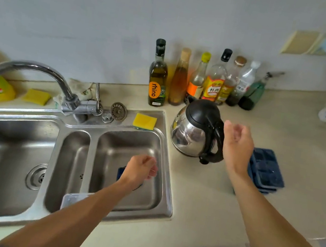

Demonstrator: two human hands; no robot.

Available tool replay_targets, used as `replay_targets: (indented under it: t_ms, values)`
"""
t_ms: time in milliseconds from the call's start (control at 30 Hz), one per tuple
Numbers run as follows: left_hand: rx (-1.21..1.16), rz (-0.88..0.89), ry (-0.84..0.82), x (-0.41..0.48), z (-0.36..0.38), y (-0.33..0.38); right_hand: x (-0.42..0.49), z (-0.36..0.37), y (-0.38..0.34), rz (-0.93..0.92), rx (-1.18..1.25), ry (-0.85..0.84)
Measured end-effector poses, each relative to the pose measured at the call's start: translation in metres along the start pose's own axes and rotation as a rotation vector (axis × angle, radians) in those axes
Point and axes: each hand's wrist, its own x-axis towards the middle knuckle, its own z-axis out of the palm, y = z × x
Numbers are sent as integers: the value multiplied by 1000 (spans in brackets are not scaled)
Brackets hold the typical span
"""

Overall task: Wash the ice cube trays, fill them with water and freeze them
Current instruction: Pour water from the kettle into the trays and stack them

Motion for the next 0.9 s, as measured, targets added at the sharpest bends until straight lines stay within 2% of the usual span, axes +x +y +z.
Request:
replay_targets:
  t_ms: [67, 200, 400, 567, 767, 900]
  values:
    - [8, 9, -22, -10, 3, 1, 7, 7, 13, 70, -1, -62]
    - [19, 6, -41, -26, 7, 1, 6, 17, 21, 253, 209, -184]
    - [-17, -1, 31, -26, 13, 3, -19, 4, 16, 322, 241, -178]
    - [-45, 21, 45, -27, 25, -11, -39, -29, 12, 263, 172, -249]
    - [-245, 17, 28, -55, 48, -12, -63, -62, -2, 216, 100, -373]
    - [-343, -66, -22, -69, 50, -32, -79, -67, -20, 153, 21, -491]
